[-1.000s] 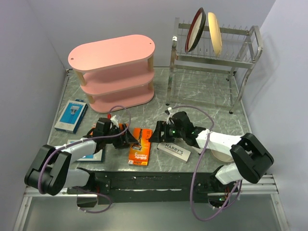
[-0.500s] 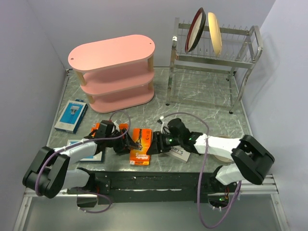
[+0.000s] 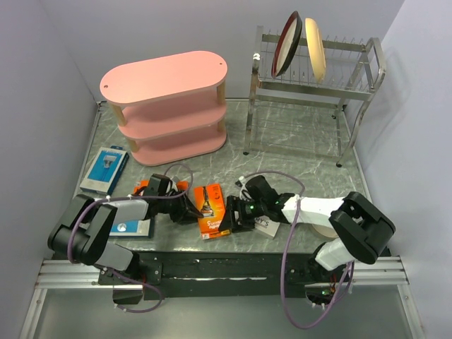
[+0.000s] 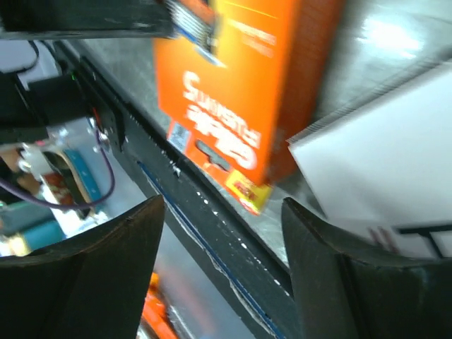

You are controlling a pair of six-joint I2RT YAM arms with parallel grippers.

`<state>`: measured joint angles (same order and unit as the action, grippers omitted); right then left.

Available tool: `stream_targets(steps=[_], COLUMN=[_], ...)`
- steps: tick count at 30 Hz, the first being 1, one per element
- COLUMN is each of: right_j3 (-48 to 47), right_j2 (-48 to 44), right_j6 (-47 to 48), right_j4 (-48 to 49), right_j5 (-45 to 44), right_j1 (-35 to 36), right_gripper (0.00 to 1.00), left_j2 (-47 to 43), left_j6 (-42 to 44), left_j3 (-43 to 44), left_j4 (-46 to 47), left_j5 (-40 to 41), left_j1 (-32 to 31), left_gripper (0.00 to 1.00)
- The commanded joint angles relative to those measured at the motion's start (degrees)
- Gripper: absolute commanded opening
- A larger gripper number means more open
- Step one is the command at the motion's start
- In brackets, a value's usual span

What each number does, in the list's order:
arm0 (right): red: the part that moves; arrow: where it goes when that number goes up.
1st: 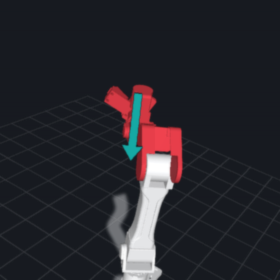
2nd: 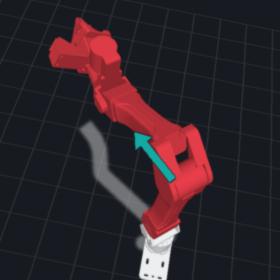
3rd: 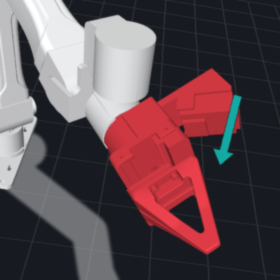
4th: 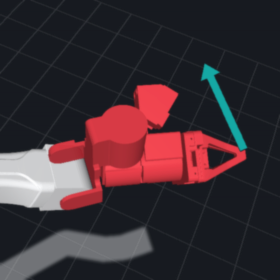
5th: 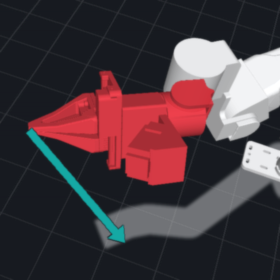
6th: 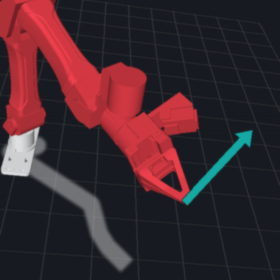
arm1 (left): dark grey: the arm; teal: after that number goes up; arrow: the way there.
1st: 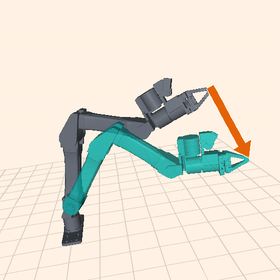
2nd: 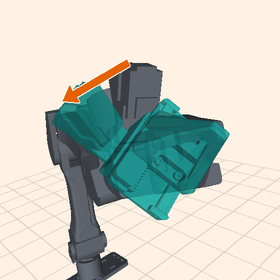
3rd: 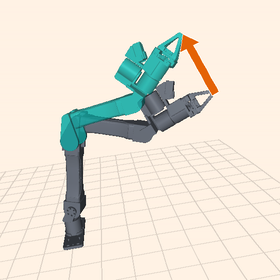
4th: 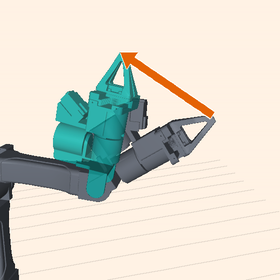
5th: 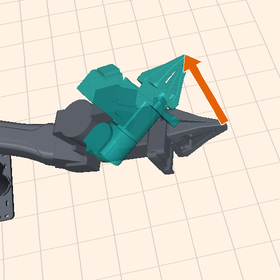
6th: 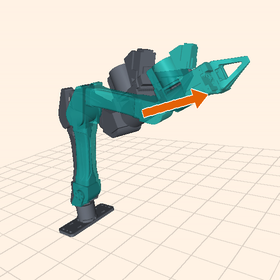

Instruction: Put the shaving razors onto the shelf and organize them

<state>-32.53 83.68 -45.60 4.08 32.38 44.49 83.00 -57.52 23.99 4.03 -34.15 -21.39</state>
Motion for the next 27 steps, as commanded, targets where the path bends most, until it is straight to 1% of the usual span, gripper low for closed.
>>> stream_targets(steps=[1,4,7,10,15,18,19,21,22,23,24,25,26,27], right_j3=[3.53,4.85,3.27,-0.15,-3.76,-4.55,-4.82,-5.26,-5.52,-6.13,-6.57,-6.93,-7.80,-8.33], right_j2=[0.69,2.53,5.43,9.11,14.14,14.59,14.15,12.83,12.39,12.04,11.60,11.42,11.24,10.89], right_j6=[-4.58,-7.12,-8.01,-8.53,-11.78,-11.97,-11.62,-10.39,-9.86,-8.55,-7.67,-6.96,-5.65,-5.11], right_j4=[2.24,6.01,7.43,4.64,2.08,1.99,0.86,-0.03,-0.99,-1.61,-2.31,-3.45,-3.63,-3.64], right_j5=[-0.39,-0.57,-0.04,-0.74,-2.58,-2.59,-2.59,-2.15,-2.15,-2.23,-2.23,-2.06,-1.80,-1.45], right_j1=[-1.95,-2.83,-2.57,-2.57,-2.92,-3.97,-4.06,-4.94,-5.37,-6.16,-6.60,-7.04,-7.48,-8.27], right_gripper=[0.72,0.66,0.61,0.52,0.44,0.35,0.29,0.21,0.14,0.11,0.08,0.00,0.00,0.00], left_j2=[3.92,3.31,2.96,2.52,2.08,1.20,0.68,0.15,-0.55,-0.91,-1.26,-1.96,-2.40,-2.84], left_j6=[1.18,1.09,0.48,0.91,1.00,1.35,1.62,1.62,2.31,2.76,3.28,4.25,4.78,5.30], left_j3=[-0.96,-1.05,-1.58,-1.14,-1.14,-0.88,-0.44,1.22,1.85,2.55,4.03,4.57,5.10,5.89], left_j4=[-1.84,-1.23,-0.43,-0.34,-0.34,-1.21,-1.57,-2.53,-2.97,-3.24,-3.50,-3.77,-3.94,-3.86], left_j5=[6.64,6.55,6.64,6.55,6.47,6.90,7.34,7.96,7.79,7.52,7.26,6.82,6.21,5.94], left_j1=[1.88,1.96,1.96,1.96,2.40,3.45,3.72,4.86,5.21,5.48,6.00,6.18,6.70,6.88], left_gripper=[0.34,0.35,0.36,0.36,0.37,0.39,0.40,0.49,0.53,0.60,0.64,0.67,0.75,0.78])
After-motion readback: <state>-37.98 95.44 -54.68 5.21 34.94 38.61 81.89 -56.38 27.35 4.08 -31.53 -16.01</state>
